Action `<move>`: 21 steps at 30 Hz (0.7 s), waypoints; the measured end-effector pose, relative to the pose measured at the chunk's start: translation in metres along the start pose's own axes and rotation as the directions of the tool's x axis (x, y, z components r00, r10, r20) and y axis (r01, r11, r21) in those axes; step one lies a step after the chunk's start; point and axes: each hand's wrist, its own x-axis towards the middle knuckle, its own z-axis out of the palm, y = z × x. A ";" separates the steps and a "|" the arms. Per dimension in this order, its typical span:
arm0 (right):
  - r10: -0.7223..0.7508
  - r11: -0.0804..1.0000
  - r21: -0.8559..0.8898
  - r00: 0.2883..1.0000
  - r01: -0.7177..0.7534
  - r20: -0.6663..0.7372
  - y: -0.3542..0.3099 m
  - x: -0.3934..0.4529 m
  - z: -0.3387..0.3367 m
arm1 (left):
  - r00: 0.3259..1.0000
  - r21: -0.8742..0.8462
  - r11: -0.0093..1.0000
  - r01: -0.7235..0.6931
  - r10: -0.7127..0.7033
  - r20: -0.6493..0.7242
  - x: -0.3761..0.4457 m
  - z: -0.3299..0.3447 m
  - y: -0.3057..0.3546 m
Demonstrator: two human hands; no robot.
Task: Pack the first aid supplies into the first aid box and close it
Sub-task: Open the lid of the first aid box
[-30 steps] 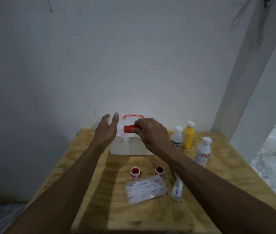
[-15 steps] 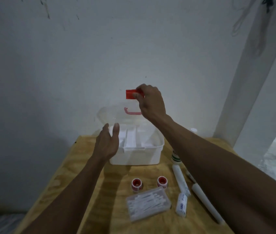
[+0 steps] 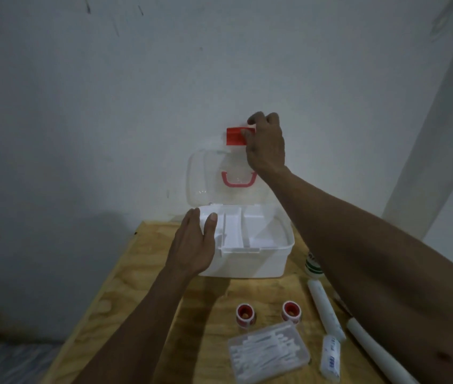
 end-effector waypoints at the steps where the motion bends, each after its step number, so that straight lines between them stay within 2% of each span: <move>1: -0.001 1.000 -0.004 1.000 0.001 -0.003 0.001 0.002 0.000 | 1.000 -0.004 1.000 0.004 -0.004 -0.001 0.000 -0.001 0.000; 10: -0.169 0.951 -0.240 0.979 0.193 0.116 0.014 -0.010 -0.001 | 1.000 0.026 0.999 0.023 -0.023 0.013 -0.005 -0.003 0.008; 15: -0.163 0.932 -0.297 0.971 0.209 0.172 0.010 -0.012 -0.014 | 1.000 0.038 0.999 0.021 -0.021 0.008 -0.008 -0.004 0.010; 21: -0.118 0.948 -0.264 0.967 0.177 0.227 0.006 -0.019 -0.038 | 0.999 0.026 0.999 0.035 -0.035 0.012 -0.009 -0.003 0.011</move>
